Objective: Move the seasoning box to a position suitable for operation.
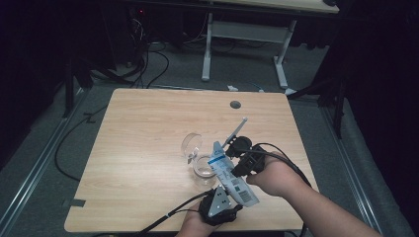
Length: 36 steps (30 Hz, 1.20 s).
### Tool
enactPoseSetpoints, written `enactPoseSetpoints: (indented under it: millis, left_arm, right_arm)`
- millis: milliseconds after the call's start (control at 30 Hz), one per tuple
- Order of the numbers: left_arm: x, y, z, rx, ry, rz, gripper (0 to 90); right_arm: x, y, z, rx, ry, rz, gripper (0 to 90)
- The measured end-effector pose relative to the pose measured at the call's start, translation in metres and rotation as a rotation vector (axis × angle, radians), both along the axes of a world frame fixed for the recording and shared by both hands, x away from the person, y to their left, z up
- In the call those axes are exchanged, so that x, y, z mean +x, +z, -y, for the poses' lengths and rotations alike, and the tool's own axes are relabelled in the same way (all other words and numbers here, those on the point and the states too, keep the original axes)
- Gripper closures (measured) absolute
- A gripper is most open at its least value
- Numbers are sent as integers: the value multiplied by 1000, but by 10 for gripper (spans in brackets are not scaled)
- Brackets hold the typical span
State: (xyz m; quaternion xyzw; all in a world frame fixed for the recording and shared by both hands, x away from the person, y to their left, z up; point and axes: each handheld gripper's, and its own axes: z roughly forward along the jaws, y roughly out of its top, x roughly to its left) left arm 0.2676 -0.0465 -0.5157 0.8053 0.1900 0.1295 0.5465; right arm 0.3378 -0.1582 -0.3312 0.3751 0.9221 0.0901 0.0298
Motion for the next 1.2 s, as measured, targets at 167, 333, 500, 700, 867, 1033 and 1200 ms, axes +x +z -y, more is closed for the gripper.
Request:
enactPoseSetpoints:
  millis: [167, 333, 500, 700, 867, 1033, 1200]
  left_arm:
    - [-1, 2, 0, -9, 8, -6, 573]
    - [-3, 4, 1, -13, 21, -14, 582]
    - [-5, 4, 1, -5, 27, -2, 585]
    - [-6, 6, -2, -13, 23, -1, 590]
    - [-6, 8, -3, -14, 36, 1, 594]
    - [-5, 9, -4, -16, 47, -6, 597]
    - [-4, 9, -4, -19, 47, -17, 597]
  right_arm:
    - [2, -2, 2, 6, -26, 8, 899]
    - [4, -4, 1, 10, -46, 17, 899]
    - [7, -6, -2, 3, -14, 32, 899]
    - [11, -8, -10, -5, 1, 30, 900]
    - [13, -9, -14, -1, 10, 26, 899]
    - [14, -9, -16, 13, 1, 40, 899]
    - [16, -9, -16, 9, -16, 27, 898]
